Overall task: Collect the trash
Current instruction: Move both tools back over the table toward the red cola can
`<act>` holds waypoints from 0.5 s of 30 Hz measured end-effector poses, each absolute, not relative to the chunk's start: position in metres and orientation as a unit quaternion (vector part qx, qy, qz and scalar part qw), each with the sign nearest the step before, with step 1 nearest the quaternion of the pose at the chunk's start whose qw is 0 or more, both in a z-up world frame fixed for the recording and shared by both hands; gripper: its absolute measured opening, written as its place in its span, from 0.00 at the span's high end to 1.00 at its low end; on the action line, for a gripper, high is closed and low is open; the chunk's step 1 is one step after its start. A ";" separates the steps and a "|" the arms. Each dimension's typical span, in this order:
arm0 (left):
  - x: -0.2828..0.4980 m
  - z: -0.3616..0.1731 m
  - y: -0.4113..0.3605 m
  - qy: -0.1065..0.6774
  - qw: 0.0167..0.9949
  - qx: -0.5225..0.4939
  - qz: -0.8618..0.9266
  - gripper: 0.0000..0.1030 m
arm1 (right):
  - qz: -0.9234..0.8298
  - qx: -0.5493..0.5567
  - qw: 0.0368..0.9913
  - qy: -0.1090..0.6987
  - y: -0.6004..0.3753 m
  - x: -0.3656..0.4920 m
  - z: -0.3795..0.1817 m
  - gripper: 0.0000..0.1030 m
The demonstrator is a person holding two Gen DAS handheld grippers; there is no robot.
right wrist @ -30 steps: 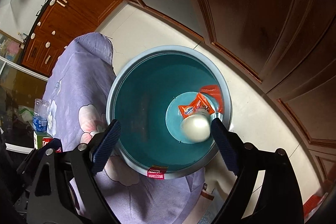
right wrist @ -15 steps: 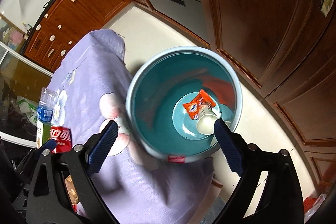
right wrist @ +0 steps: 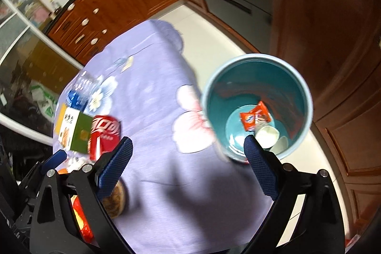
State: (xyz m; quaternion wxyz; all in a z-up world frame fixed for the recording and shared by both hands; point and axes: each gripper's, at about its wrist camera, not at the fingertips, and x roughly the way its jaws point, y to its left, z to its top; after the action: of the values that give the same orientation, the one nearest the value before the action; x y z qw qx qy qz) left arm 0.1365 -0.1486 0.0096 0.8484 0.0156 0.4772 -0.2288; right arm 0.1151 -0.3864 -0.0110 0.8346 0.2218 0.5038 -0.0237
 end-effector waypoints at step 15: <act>0.149 -0.015 -0.026 0.497 0.854 -0.050 -0.147 0.04 | 0.045 0.163 0.817 0.551 -0.278 0.158 -0.021 0.12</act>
State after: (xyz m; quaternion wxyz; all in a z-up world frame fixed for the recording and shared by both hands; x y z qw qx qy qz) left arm 0.1491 -0.0256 -0.0148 0.8536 -0.0499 0.4973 -0.1471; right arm 0.1576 -0.2776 -0.0210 0.8175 0.1630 0.5506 0.0449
